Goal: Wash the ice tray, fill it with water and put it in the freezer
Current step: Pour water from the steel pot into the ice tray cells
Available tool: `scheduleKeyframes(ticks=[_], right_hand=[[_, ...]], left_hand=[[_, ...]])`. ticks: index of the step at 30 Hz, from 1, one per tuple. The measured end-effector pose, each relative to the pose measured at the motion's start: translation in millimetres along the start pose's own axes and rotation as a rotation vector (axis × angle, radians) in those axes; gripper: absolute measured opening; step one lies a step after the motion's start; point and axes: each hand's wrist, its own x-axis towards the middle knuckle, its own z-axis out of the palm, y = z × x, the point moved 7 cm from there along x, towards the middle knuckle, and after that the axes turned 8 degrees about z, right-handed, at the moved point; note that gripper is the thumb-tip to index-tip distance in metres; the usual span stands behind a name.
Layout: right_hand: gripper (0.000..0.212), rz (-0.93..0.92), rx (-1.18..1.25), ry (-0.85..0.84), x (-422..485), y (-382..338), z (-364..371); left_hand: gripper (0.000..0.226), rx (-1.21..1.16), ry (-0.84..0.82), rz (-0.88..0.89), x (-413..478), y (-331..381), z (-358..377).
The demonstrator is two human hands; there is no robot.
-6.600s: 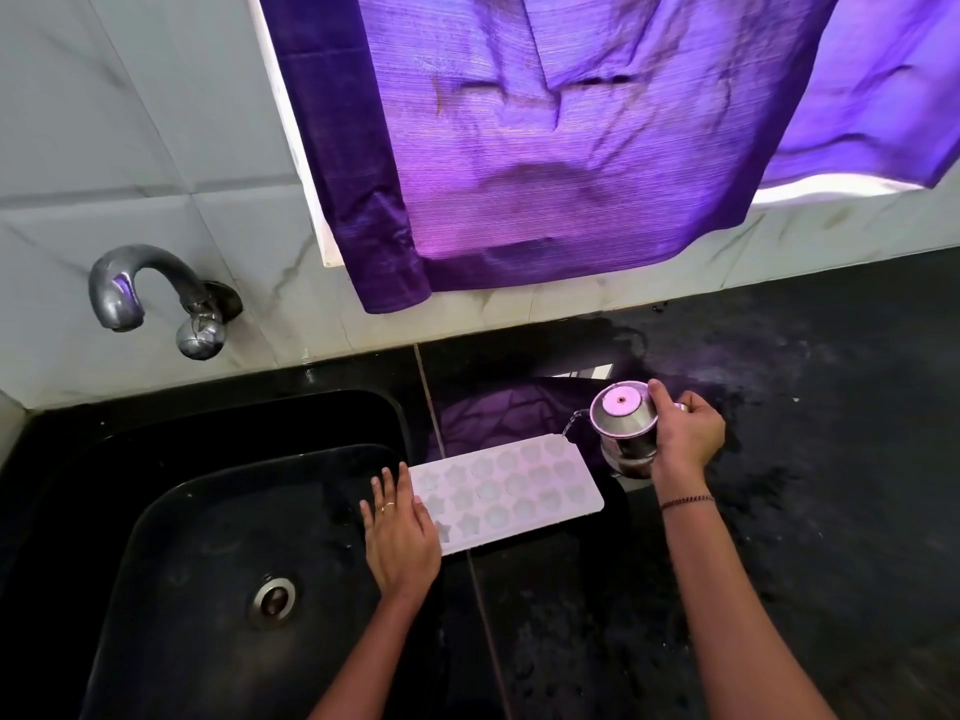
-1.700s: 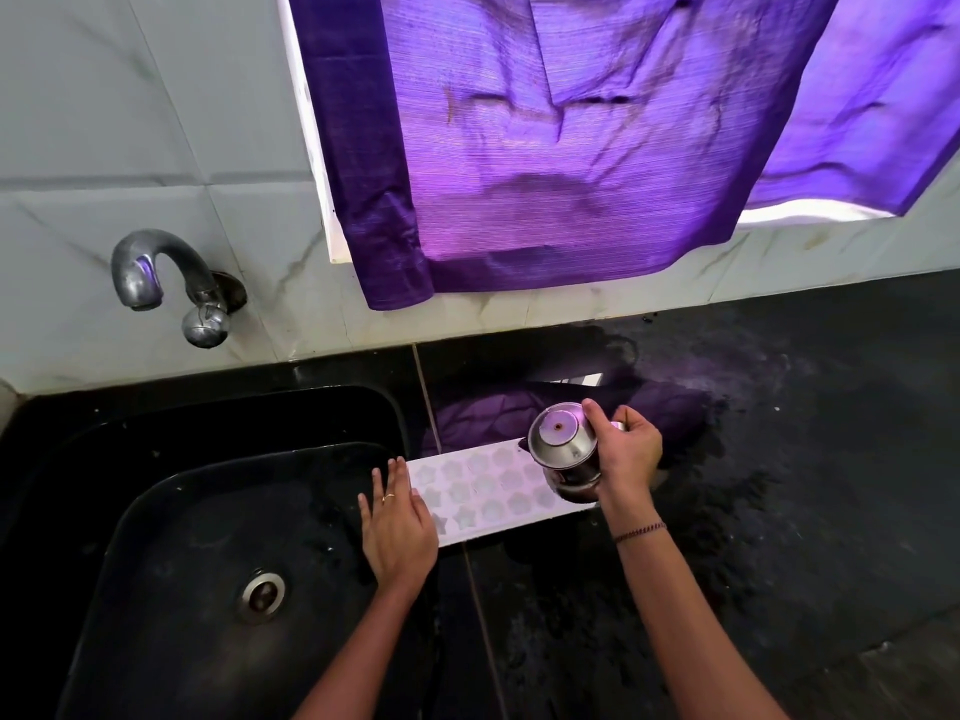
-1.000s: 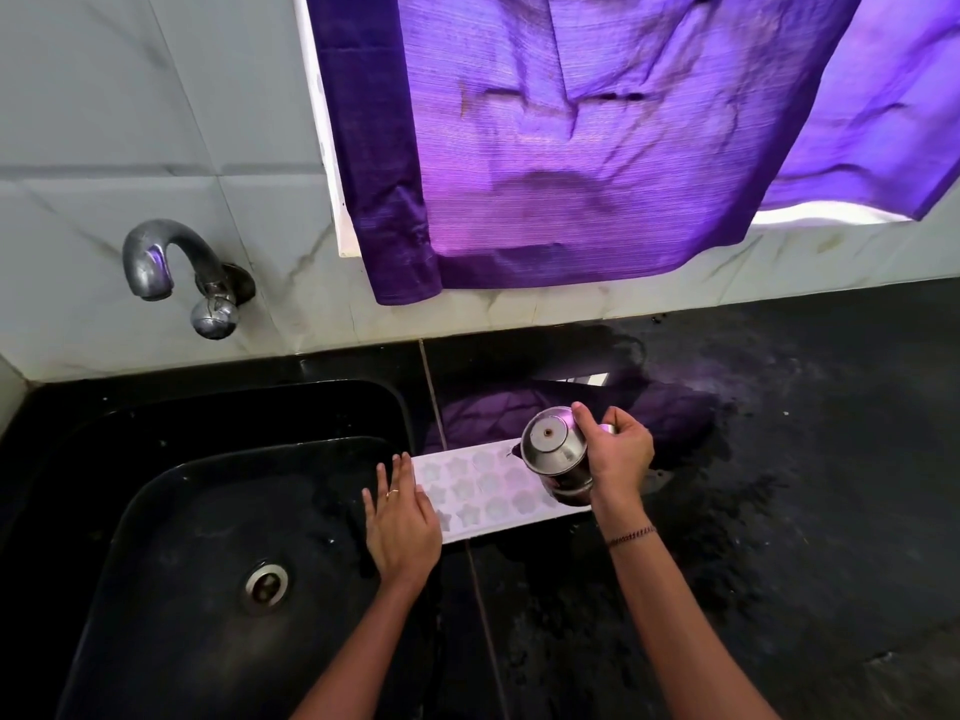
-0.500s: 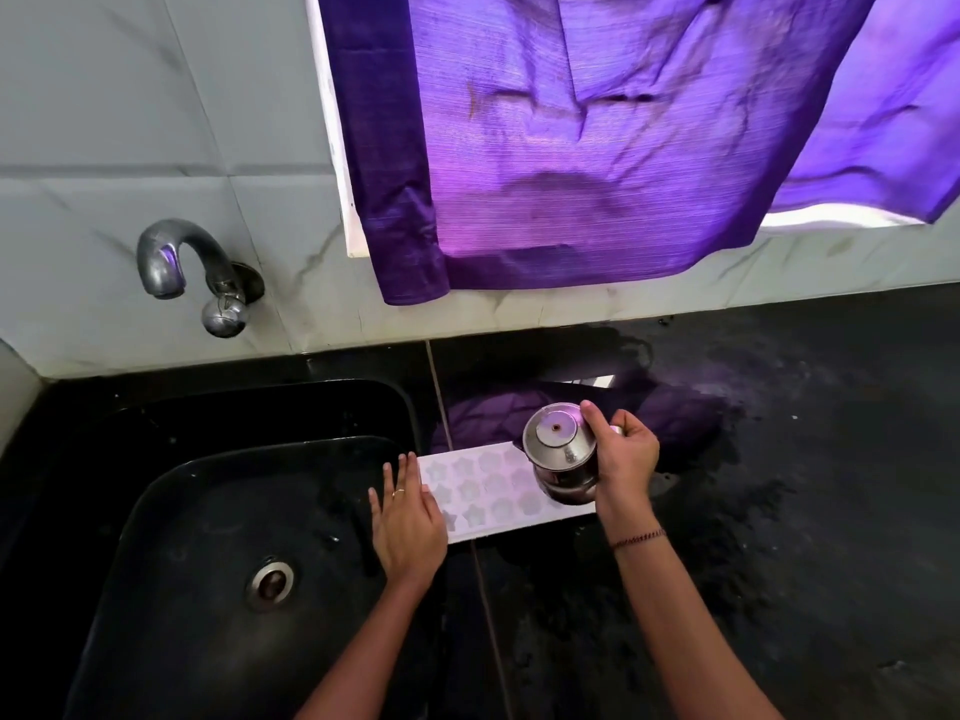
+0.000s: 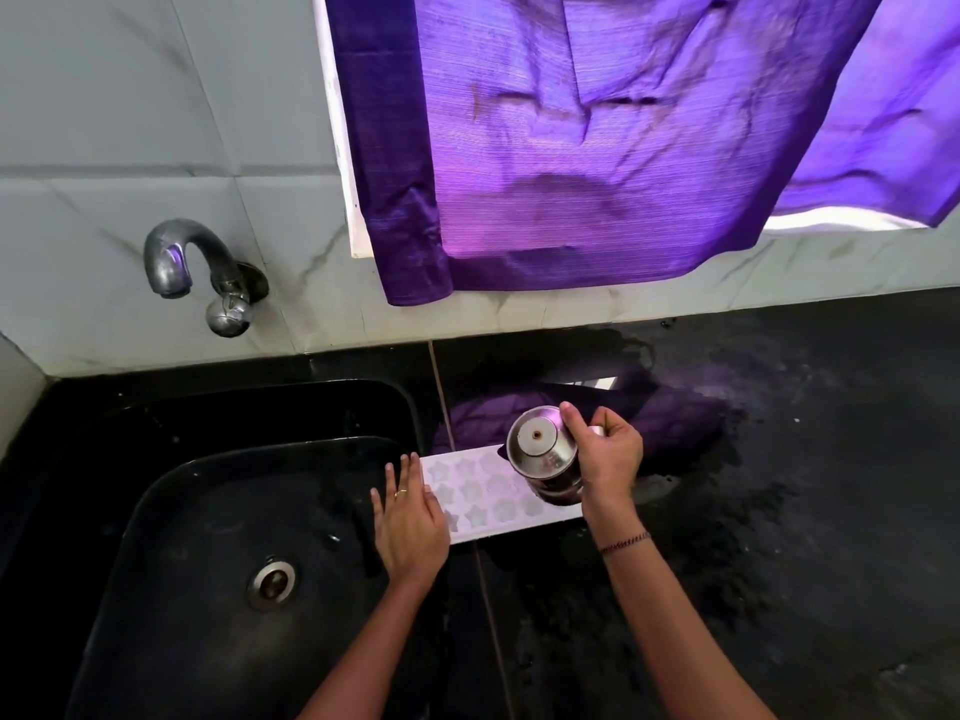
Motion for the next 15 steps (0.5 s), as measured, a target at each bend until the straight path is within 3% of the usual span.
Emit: scheduleKeyframes(ticks=[15], right_hand=[[0.052, -0.109, -0.137, 0.014, -3.9, -4.9, 10.1]], left_hand=[[0.063, -0.009, 0.009, 0.01, -0.6, 0.8, -1.1]])
